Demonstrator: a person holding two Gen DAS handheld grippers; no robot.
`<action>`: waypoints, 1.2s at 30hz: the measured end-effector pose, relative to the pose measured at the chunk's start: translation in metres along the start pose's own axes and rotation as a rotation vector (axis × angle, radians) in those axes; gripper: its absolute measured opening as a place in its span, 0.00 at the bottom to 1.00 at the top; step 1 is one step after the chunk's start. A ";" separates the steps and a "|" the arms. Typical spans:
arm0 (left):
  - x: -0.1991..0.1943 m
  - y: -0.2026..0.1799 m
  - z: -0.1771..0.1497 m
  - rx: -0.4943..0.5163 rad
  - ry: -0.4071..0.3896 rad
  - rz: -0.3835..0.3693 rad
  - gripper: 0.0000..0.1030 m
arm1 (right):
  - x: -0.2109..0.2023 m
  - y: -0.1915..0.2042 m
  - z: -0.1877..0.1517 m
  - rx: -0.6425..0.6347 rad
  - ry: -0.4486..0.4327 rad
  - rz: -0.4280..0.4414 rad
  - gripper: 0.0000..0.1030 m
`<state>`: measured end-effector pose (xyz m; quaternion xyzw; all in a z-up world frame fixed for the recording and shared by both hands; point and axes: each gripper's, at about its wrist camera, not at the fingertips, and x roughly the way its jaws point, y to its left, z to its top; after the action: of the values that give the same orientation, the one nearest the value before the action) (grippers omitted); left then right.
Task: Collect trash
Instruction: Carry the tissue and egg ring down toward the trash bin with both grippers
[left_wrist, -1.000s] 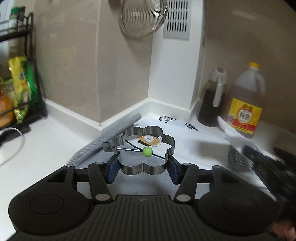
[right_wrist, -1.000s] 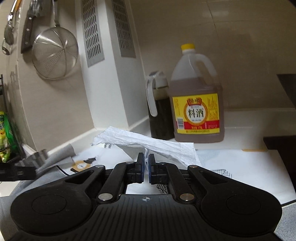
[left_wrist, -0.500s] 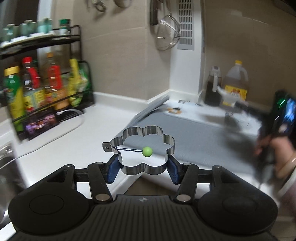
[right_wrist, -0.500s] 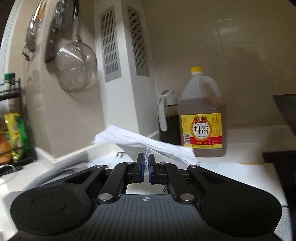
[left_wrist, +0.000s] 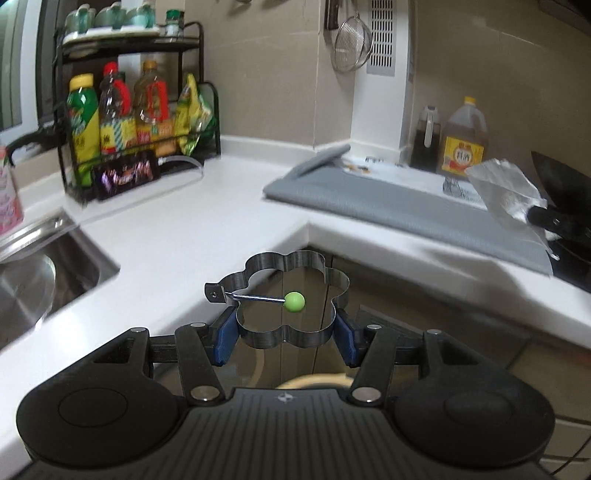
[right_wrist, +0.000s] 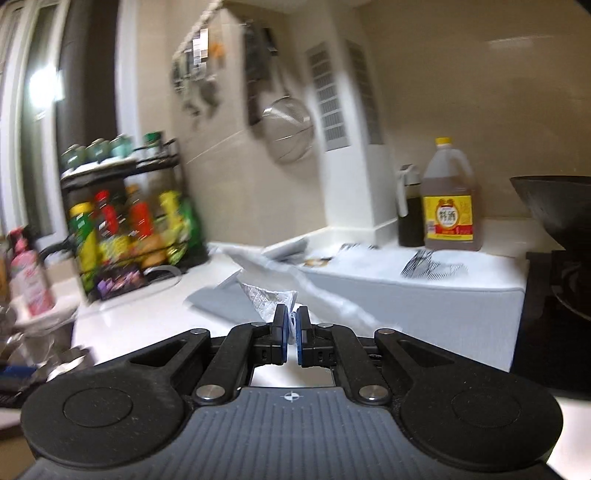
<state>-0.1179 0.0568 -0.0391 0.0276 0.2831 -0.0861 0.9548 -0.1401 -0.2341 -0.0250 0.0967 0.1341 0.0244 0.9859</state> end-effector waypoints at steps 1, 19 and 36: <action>-0.001 0.002 -0.007 -0.015 0.015 -0.001 0.58 | -0.009 0.007 -0.007 -0.004 0.007 0.008 0.05; -0.020 0.016 -0.038 -0.057 0.031 -0.018 0.58 | -0.022 0.074 -0.068 -0.131 0.275 0.086 0.05; -0.014 0.010 -0.041 -0.017 0.043 -0.019 0.58 | -0.013 0.084 -0.069 -0.174 0.307 0.090 0.05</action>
<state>-0.1502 0.0726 -0.0659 0.0185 0.3047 -0.0923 0.9478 -0.1734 -0.1395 -0.0705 0.0120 0.2760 0.0945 0.9564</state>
